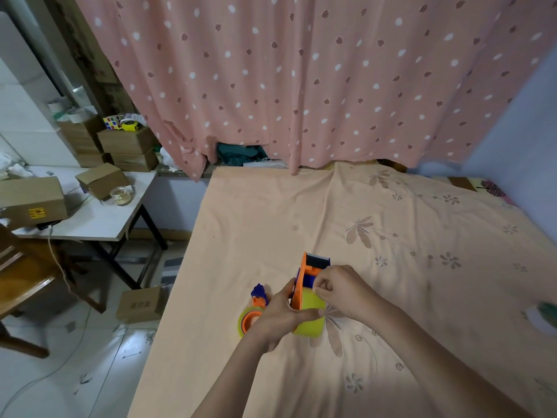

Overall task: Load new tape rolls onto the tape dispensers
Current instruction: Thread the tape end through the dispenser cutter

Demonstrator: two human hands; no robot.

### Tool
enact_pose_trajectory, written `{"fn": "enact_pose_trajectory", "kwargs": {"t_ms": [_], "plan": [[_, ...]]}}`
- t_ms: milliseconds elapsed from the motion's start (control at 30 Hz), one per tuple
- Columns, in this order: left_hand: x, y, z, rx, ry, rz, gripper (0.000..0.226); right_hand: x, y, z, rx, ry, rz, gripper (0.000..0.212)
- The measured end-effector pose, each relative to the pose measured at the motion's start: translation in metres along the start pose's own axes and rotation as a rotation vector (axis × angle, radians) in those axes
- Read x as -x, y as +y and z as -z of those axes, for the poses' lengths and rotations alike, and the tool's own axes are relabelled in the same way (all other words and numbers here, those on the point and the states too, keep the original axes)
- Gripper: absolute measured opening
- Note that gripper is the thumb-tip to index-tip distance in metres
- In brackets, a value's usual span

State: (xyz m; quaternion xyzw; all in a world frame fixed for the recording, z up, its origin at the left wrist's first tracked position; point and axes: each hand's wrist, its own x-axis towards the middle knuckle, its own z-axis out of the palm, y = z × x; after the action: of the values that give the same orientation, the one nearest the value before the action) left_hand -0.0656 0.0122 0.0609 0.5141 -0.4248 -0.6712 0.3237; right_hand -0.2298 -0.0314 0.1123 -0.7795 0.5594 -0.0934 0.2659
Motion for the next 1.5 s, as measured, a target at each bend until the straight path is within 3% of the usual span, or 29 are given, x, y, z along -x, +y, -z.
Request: {"fn": "enact_pose_trajectory", "kwargs": {"t_ms": [233, 533, 800, 967, 1167, 1333, 1500], "plan": [[0.002, 0.007, -0.001, -0.017, 0.042, -0.024, 0.055, -0.004, -0.003, -0.005, 0.093, -0.064, -0.009, 0.008], [0.002, 0.005, -0.002, -0.091, 0.045, -0.039, 0.061, -0.006, 0.0, -0.01, 0.098, -0.014, -0.009, 0.012], [0.001, 0.004, -0.002, -0.024, 0.018, 0.0, 0.061, 0.004, 0.0, -0.007, 0.038, 0.048, 0.148, 0.017], [-0.002, -0.001, -0.001, -0.01, 0.006, 0.004, 0.06, 0.001, 0.001, -0.009, 0.06, 0.028, 0.103, 0.027], [-0.005, -0.005, -0.001, 0.031, -0.003, 0.031, 0.064, 0.003, 0.003, -0.007, -0.001, 0.023, 0.048, 0.013], [-0.008, -0.016, 0.0, 0.179, -0.041, 0.112, 0.075, -0.004, 0.005, -0.01, -0.138, 0.007, -0.092, 0.028], [-0.012, -0.022, -0.002, 0.265, -0.067, 0.169, 0.088, -0.006, -0.001, -0.008, -0.131, -0.064, -0.171, 0.027]]}}
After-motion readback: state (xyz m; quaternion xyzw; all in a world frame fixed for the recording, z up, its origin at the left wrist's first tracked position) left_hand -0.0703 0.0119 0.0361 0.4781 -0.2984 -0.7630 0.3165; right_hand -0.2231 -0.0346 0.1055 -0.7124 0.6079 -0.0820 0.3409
